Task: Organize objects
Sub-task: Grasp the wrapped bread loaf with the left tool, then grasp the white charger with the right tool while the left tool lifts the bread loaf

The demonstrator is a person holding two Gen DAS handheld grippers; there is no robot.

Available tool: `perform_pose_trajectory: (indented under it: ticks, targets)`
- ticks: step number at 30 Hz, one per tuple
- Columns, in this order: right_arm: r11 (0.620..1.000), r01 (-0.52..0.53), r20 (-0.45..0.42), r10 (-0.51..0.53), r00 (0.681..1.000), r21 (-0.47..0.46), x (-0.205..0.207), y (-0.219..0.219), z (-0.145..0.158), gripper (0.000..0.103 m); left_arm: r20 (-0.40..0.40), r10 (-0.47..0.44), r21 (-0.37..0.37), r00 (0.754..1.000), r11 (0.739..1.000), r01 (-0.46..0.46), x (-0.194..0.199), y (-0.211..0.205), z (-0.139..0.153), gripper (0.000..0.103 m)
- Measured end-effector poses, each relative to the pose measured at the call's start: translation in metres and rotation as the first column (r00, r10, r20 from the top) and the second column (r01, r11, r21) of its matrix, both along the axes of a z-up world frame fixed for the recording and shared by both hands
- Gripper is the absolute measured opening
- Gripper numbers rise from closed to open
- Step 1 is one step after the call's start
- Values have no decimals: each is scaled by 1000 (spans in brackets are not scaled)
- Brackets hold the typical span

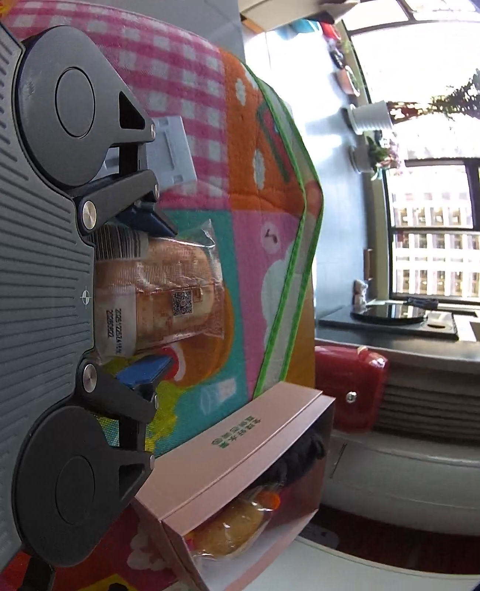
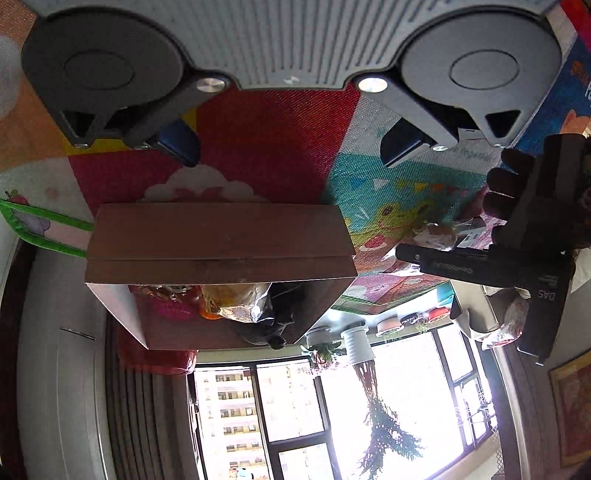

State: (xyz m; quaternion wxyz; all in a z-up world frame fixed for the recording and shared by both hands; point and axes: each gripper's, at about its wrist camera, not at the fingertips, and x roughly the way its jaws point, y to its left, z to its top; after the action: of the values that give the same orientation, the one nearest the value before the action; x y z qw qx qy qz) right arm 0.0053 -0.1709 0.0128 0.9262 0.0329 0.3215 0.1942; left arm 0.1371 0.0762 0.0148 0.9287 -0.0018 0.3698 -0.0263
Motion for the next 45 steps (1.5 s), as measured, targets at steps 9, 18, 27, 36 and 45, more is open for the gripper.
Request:
perform_pose_trajectory:
  ticks: [9,18,27,36,45]
  targets:
    - [1000,13,-19,-13,1000,-1,1,-1,-2,103,-1,-34,-39,999,999,34,-1,-11,0,62]
    - [999,34,-59,-36,998,-27,8,2,-6,103,106,-60,-188,993,979,79,-77,25,10,60]
    - [996,33,-80,-40,996,-81,12,9,-8,103,222,309,-390,925,897,-207,-122,130,7,60]
    - [979,-106,-161,78,984,-174,30,67,15,103,277,443,-442,852,847,-296,-141,155,4,60]
    - [917,-312,-16,318,948,-249,66,234,42,90,262,500,-515,826,796,-319,-150,171,-3,60]
